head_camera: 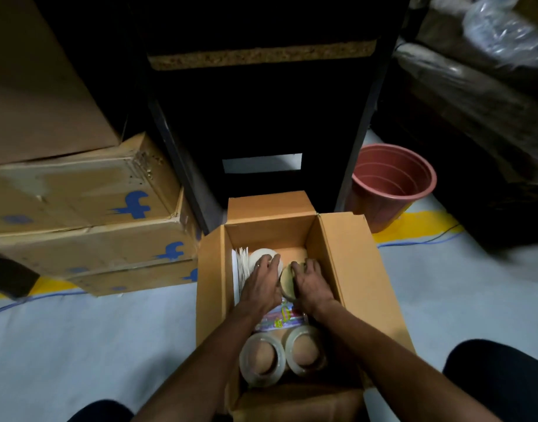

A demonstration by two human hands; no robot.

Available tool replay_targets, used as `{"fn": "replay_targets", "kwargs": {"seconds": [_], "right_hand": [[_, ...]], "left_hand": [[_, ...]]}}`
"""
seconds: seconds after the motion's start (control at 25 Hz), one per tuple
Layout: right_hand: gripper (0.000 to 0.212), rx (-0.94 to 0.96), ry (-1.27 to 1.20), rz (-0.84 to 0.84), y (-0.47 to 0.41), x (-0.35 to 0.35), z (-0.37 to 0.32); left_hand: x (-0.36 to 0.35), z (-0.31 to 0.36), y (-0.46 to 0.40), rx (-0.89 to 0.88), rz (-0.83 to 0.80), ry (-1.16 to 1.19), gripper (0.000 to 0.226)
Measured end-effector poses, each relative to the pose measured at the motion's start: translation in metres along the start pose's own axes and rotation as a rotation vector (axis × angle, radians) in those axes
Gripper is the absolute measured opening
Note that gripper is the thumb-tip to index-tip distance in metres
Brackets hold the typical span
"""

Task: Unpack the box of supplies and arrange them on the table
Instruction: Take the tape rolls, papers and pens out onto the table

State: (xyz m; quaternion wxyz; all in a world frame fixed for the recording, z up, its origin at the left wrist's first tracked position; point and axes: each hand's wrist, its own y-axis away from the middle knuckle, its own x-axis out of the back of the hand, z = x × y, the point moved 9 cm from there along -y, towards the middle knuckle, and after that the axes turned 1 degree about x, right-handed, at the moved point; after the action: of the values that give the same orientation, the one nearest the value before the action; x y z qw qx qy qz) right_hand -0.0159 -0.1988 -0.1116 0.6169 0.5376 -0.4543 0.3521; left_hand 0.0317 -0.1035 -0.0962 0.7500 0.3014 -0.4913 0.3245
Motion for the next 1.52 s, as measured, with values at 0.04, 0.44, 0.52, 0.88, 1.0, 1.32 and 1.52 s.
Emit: {"fn": "replay_targets", "kwargs": {"seconds": [0.04, 0.44, 0.52, 0.88, 1.0, 1.32, 1.52], "right_hand": [[0.104, 0.0, 0.038, 0.002, -0.004, -0.004, 0.0], [0.107, -0.038, 0.046, -0.04, -0.035, -0.028, 0.001], [0.106, -0.025, 0.064, -0.046, -0.039, -0.029, 0.001], [0.119, -0.004, 0.092, -0.008, -0.043, -0.027, 0.004], [0.095, -0.012, 0.024, 0.022, -0.048, -0.026, 0.005], [0.084, 0.04, 0.07, 0.054, -0.025, 0.01, 0.005], [0.086, 0.082, 0.0, 0.143, -0.008, 0.047, 0.002]], "left_hand": [[-0.003, 0.001, -0.006, -0.01, -0.003, -0.018, 0.086], [-0.012, -0.049, -0.033, 0.238, -0.072, -0.287, 0.12], [-0.017, -0.05, -0.038, 0.212, -0.075, -0.343, 0.123], [-0.014, -0.049, -0.047, 0.266, 0.077, -0.419, 0.099], [-0.01, -0.052, -0.045, 0.3, 0.108, -0.37, 0.099], [0.002, -0.049, -0.034, 0.25, 0.178, -0.269, 0.095], [0.021, -0.056, -0.025, 0.28, 0.297, 0.194, 0.106]]}}
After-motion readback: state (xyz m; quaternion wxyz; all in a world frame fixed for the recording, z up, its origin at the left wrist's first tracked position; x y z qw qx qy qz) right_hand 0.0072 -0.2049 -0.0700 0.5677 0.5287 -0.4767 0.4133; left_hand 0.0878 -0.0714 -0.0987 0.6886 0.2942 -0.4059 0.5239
